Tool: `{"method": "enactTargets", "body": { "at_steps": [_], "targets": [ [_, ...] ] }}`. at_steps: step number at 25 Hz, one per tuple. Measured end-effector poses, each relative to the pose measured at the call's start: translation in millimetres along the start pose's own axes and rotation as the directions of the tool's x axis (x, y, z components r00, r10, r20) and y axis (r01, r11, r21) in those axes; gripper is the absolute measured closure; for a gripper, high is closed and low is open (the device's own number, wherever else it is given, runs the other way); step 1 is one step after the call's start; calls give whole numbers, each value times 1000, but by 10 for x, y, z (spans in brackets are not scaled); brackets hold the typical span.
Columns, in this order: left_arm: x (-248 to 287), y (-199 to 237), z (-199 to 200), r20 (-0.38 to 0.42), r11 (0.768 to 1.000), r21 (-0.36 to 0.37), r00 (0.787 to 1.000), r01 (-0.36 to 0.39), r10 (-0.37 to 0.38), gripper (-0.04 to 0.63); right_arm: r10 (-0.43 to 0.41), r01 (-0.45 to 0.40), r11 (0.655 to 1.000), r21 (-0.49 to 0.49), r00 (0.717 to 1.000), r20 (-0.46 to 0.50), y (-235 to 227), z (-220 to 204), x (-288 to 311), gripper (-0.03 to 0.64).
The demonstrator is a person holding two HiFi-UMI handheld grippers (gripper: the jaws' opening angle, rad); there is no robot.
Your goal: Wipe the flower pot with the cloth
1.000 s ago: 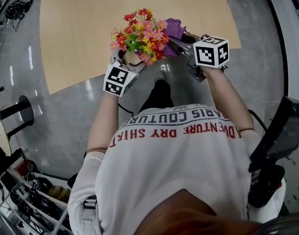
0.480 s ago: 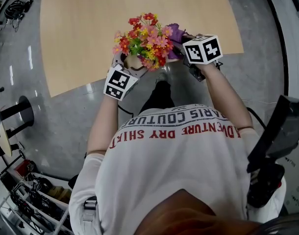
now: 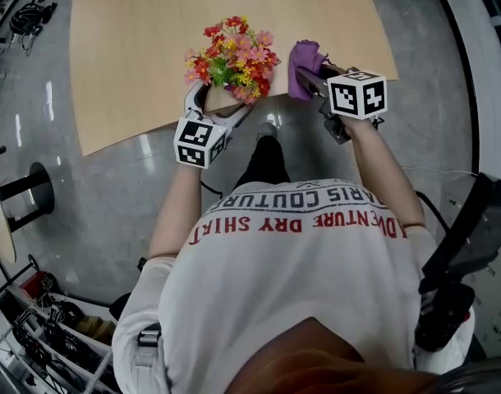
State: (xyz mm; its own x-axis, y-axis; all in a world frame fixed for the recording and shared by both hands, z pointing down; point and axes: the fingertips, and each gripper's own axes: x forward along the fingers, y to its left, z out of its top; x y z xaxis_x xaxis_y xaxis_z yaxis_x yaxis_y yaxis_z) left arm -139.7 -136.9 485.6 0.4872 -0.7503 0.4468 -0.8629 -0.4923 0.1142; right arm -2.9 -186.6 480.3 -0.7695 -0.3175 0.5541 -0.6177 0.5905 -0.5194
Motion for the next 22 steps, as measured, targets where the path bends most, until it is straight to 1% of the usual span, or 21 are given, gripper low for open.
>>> {"method": "enactTargets", "body": {
  "at_steps": [2,5,8,10,12,14,15,19,20,22],
  "targets": [
    [-52,-57,-41,21,995,-45,996,-91,92,118,-9,9,1000,9,1000,11,25,-118,-186,575],
    [-2,-87,-50,42,967,-114,971,-229,235,117,-16,16,1000,10,1000,20,29,-223,-361,575],
    [114,-105,22,55,925,-162,933,-344,357,117,-22,22,1000,13,1000,19,-9,-309,-483,575],
    [223,-68,-20,40,896,-173,906,-410,422,117,-29,29,1000,13,999,19,-45,-356,-527,575],
    [287,-68,-68,25,861,-176,872,-477,489,117,-36,36,999,12,999,21,-71,-443,-622,575],
    [306,-96,-94,14,829,-192,843,-525,537,117,-45,45,999,10,999,21,-59,-553,-745,575],
    [307,-99,-93,8,819,-201,835,-538,551,117,-50,50,999,11,999,21,-32,-593,-796,575],
    [364,-8,10,12,780,-250,803,-574,595,117,-78,78,997,20,997,19,-12,-614,-922,575],
    [392,17,33,12,770,-255,795,-585,607,117,-83,82,996,23,996,18,-31,-613,-940,575],
    [438,42,42,6,758,-237,779,-608,627,118,-84,84,996,25,996,16,-61,-632,-970,575]
  ]
}}
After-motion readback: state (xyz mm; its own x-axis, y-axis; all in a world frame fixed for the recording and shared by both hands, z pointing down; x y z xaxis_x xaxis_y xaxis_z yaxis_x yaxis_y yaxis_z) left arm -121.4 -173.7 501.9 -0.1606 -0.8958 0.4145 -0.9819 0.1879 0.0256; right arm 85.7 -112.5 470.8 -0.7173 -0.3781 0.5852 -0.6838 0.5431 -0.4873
